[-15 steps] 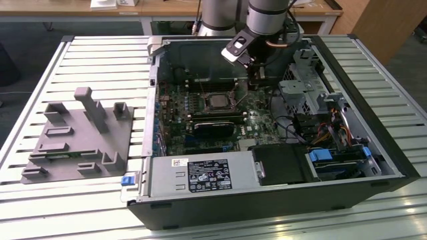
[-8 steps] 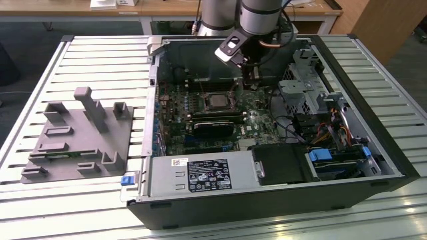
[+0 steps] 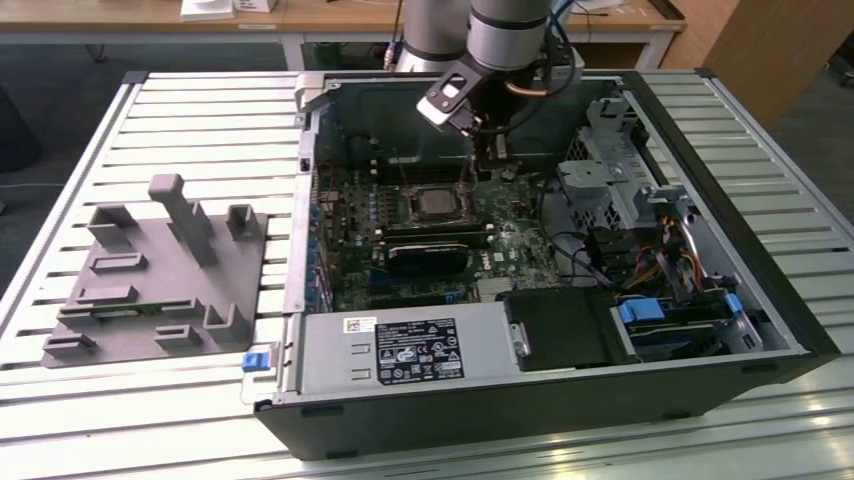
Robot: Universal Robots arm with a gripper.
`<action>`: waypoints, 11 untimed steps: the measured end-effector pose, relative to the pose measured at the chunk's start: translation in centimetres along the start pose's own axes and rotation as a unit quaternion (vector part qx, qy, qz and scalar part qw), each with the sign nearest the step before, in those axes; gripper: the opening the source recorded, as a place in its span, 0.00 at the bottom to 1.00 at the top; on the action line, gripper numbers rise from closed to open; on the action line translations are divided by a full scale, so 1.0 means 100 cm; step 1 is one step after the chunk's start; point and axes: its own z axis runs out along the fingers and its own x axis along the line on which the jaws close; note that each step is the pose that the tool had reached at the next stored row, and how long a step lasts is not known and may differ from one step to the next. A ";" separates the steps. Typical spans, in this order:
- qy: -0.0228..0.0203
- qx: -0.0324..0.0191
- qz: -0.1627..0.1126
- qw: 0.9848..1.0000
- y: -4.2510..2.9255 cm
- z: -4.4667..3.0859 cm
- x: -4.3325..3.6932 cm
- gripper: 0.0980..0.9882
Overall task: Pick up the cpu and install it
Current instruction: 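Close the cpu cover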
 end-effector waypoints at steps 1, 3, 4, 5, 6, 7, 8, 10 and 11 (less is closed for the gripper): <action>0.000 0.000 0.000 1.000 -0.0016 0.0000 0.0000 0.01; 0.000 0.000 0.000 1.000 -0.0045 0.0001 0.0000 0.01; 0.000 0.000 0.000 1.000 -0.0060 0.0002 0.0001 0.01; 0.000 0.000 0.000 1.000 -0.0075 0.0003 0.0001 0.01; 0.000 0.000 0.000 1.000 -0.0090 0.0003 0.0001 0.01; 0.000 0.000 0.000 1.000 -0.0104 0.0004 0.0002 0.01; 0.000 0.000 0.000 1.000 -0.0115 0.0005 0.0001 0.01; 0.000 0.000 0.000 1.000 -0.0135 0.0008 0.0002 0.01; 0.000 0.000 0.000 1.000 -0.0141 0.0011 0.0002 0.01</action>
